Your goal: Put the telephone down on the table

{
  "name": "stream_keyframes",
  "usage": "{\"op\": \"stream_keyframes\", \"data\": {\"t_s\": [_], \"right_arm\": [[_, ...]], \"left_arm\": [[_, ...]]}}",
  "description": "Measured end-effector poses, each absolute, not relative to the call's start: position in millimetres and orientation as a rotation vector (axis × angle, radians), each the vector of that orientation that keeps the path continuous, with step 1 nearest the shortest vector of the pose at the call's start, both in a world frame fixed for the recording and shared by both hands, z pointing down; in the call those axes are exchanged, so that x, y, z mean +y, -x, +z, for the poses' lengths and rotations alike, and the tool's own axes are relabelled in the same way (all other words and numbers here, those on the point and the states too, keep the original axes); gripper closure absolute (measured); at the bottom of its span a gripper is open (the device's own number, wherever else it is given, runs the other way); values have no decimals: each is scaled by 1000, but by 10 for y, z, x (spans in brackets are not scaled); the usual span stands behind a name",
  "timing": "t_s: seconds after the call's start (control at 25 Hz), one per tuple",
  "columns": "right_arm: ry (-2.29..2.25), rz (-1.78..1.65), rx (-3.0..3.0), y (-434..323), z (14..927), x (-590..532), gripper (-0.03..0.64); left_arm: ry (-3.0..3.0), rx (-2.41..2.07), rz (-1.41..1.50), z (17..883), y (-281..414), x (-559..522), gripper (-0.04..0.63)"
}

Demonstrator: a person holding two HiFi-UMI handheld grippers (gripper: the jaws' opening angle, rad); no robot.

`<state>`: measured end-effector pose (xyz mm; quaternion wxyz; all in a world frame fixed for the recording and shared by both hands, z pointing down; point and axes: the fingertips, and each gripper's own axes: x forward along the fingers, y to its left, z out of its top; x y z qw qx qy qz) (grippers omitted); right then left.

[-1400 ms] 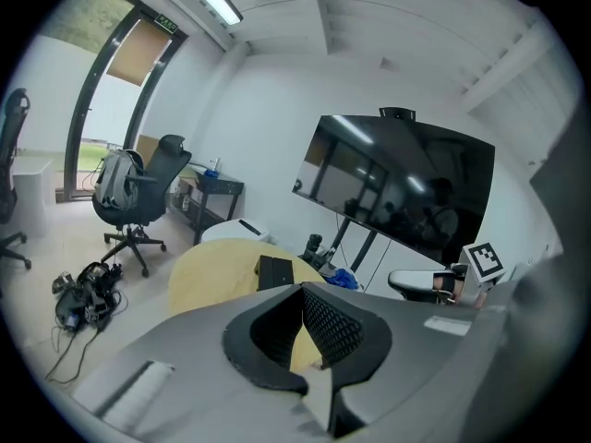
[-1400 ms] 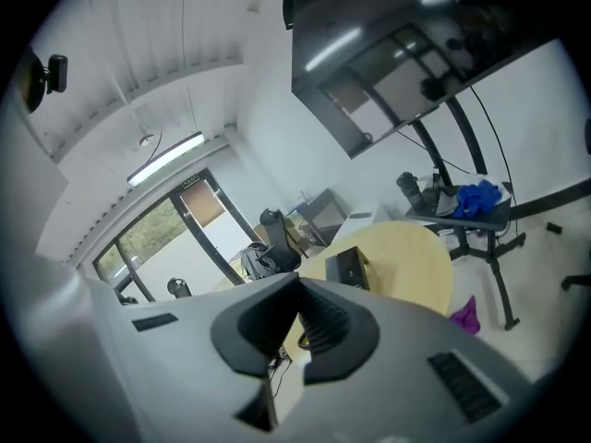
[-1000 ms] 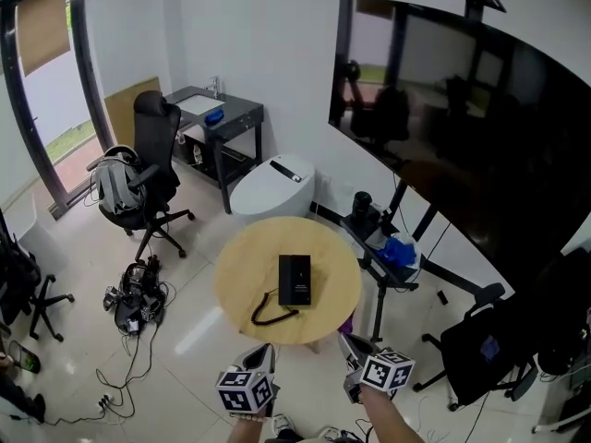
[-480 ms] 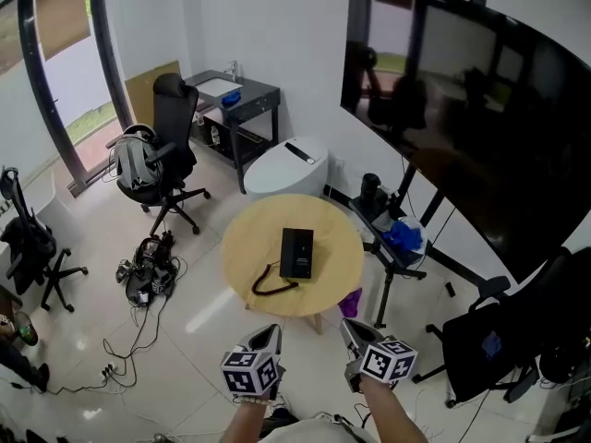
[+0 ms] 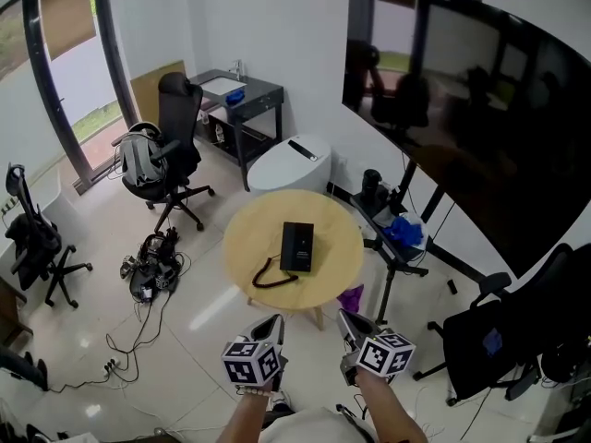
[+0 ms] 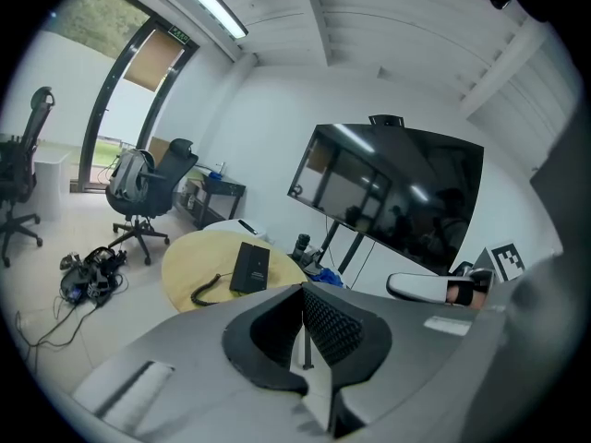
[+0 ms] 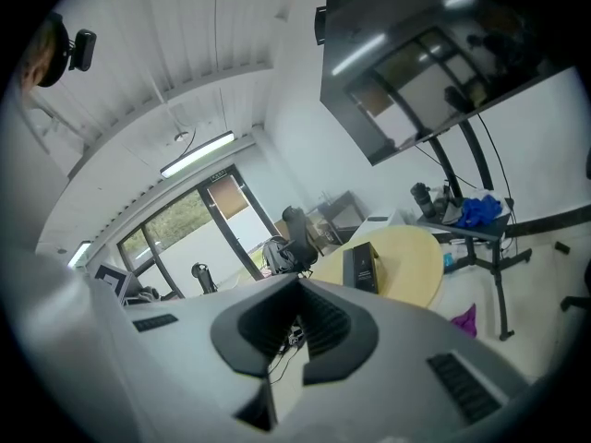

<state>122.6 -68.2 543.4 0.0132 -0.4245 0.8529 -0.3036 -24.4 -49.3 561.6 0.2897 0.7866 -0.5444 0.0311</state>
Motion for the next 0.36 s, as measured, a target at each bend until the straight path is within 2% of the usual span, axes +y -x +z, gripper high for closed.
{"op": "stream_keyframes", "data": {"t_s": [0.36], "right_arm": [[1351, -940, 2657, -1314, 5445, -673, 607]], "left_arm": [[-2102, -1438, 81, 5616, 172, -487, 611]]}}
